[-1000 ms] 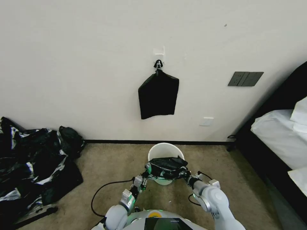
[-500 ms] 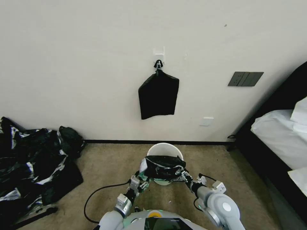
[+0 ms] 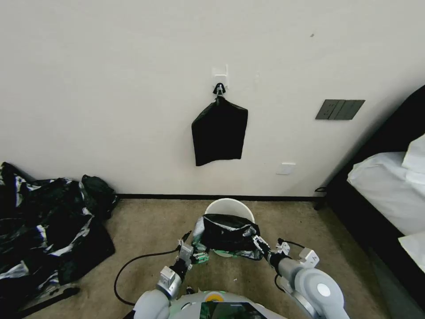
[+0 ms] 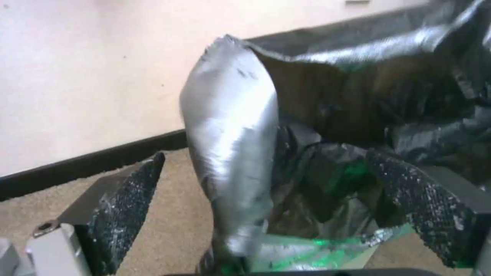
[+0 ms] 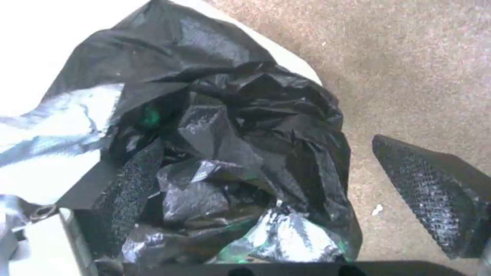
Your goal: Place a trash bag onto the trash bin.
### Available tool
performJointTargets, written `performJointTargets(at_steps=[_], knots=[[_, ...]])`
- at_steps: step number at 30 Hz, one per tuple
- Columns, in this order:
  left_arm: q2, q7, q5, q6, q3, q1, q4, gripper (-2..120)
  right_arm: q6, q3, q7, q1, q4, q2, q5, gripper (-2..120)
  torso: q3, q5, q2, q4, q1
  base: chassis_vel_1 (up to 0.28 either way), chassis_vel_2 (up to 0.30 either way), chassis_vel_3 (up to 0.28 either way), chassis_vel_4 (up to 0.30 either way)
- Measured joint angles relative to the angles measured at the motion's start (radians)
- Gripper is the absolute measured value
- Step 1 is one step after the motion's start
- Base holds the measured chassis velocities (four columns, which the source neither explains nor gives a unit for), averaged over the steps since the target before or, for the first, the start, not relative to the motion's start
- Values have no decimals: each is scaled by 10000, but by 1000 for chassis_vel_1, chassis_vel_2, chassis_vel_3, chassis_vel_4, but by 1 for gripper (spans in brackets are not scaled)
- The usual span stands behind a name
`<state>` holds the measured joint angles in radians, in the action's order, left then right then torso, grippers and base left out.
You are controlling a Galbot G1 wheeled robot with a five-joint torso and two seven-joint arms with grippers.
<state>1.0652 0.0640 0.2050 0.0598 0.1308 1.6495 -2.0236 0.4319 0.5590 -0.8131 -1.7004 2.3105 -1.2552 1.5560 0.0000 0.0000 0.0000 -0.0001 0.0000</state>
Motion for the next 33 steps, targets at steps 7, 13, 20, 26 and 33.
performJointTargets(at_steps=[7, 13, 20, 26, 33], knots=[[-80, 84, 414, -333, 191, 86, -511, 100, 110, -22, 106, -84, 357, 107, -573, 100, 0, 1, 0, 1, 0, 0, 0, 0, 0], [-397, 217, 890, -800, 340, -144, -1068, 100, 690, 342, 2341, -370, 344, 614, -1806, 100, 0, 1, 0, 0, 0, 0, 0, 0, 0], [-865, 220, 1710, -1571, 494, -714, -1666, 100, 992, 696, 3782, -267, 280, 1333, -3353, 100, 1, 0, 0, 1, 0, 0, 0, 0, 0], [-1022, 462, 2676, -2384, 1040, -966, -2461, 100, 898, 1553, 6145, -15, 214, 2009, -4687, 100, 0, 0, 0, 1, 0, 0, 0, 0, 0], [-1150, 579, 3087, -2679, 1682, -877, -3080, 100, 1005, 2282, 7488, 855, -136, 2569, -4912, 100, 0, 2, 0, 3, 1, 0, 0, 0, 0]])
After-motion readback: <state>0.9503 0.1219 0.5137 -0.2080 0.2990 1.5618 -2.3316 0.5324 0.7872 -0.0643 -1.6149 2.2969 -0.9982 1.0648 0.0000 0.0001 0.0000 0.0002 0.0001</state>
